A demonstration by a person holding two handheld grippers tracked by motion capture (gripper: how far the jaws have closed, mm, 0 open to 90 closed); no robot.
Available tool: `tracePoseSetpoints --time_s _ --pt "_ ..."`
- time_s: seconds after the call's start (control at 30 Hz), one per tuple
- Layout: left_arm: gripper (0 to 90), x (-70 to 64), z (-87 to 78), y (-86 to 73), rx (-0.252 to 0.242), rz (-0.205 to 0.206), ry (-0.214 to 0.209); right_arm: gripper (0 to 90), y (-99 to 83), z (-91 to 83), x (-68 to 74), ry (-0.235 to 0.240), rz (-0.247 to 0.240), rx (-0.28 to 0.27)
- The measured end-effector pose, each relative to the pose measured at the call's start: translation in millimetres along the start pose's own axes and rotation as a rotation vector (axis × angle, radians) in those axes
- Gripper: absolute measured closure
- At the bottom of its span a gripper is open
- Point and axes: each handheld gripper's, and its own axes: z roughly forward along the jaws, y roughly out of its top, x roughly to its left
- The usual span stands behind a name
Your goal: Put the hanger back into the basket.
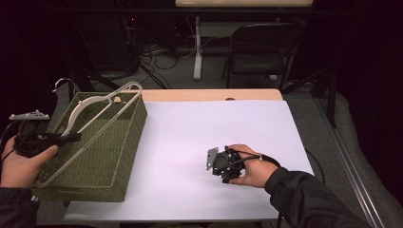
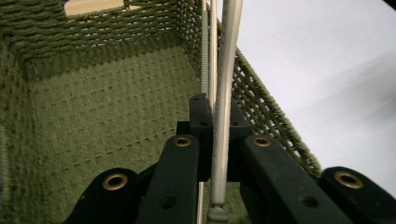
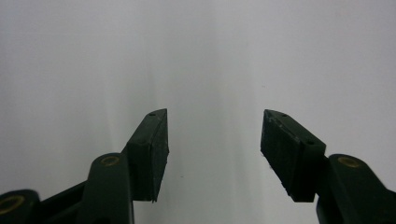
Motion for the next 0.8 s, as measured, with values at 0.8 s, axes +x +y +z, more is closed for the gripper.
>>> tracePoseSetpoints --time_s 0.8 --pt "86.8 42.6 18.3 -11.4 0.037 0.077 -0.016 41.8 -6.9 -0.2 -1.5 -0.006 0.017 0.000"
